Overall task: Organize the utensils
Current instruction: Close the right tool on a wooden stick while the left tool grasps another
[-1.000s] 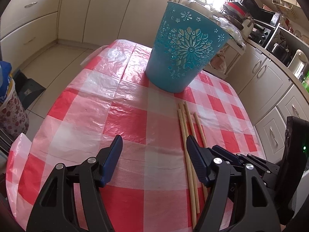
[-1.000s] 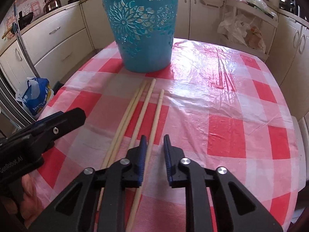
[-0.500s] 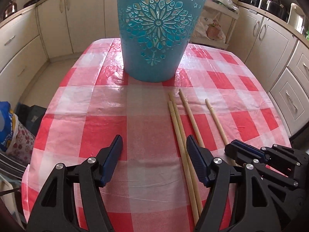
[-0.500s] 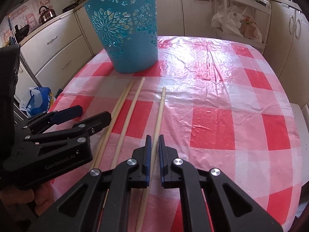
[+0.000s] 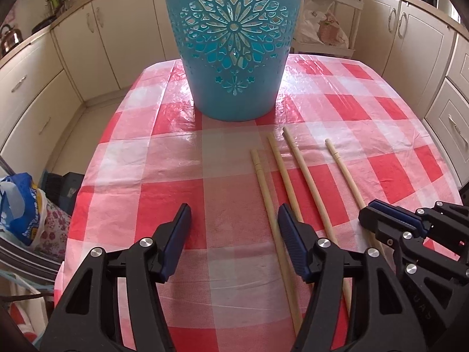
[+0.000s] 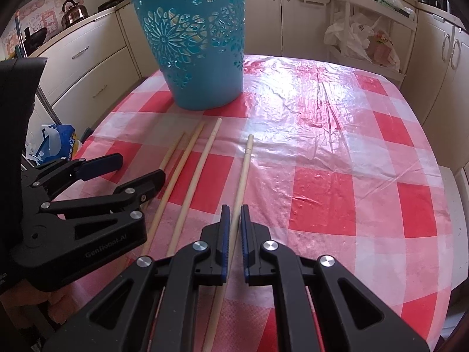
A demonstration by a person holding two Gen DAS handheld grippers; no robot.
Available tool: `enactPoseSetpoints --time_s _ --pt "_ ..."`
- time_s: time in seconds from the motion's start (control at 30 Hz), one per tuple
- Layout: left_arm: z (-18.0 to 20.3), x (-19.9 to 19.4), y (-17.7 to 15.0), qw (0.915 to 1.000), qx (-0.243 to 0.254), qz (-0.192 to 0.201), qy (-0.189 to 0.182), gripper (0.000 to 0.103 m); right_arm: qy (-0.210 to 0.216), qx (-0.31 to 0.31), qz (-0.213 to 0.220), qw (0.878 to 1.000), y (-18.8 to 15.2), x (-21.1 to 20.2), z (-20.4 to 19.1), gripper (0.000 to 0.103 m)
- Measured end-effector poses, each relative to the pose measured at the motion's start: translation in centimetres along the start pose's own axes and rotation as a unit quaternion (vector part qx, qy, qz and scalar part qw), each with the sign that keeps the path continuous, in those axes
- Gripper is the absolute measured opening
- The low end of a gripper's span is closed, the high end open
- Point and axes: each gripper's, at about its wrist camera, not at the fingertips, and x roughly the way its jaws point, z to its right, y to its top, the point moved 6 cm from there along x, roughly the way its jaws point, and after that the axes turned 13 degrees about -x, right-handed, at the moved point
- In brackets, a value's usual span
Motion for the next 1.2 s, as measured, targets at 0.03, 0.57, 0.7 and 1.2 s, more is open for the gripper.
enactPoseSetpoints --time_s 0.03,0.57,0.7,1.2 --pt "0.0 0.1 0.1 1.0000 0.002 -0.001 -0.001 0.055 0.000 0.001 -0.001 1.000 0.2 0.1 0.1 0.008" --pt "1.6 -0.1 0.2 0.9990 0.043 -0.007 -0.012 0.020 -0.014 -0.066 -0.033 0.997 1.4 1.3 -1.0 0.006" --pt "1.6 -0.1 0.0 0.9983 0.051 -0.003 -0.029 0.009 -0.017 -0.074 -0.032 0.997 1.3 1.2 -1.1 0.006" --pt "1.7 -5.5 -0.9 0.9956 0.060 0.055 -0.046 0.005 0.153 0.136 0.070 0.976 -1.2 -3.8 0.3 0.006"
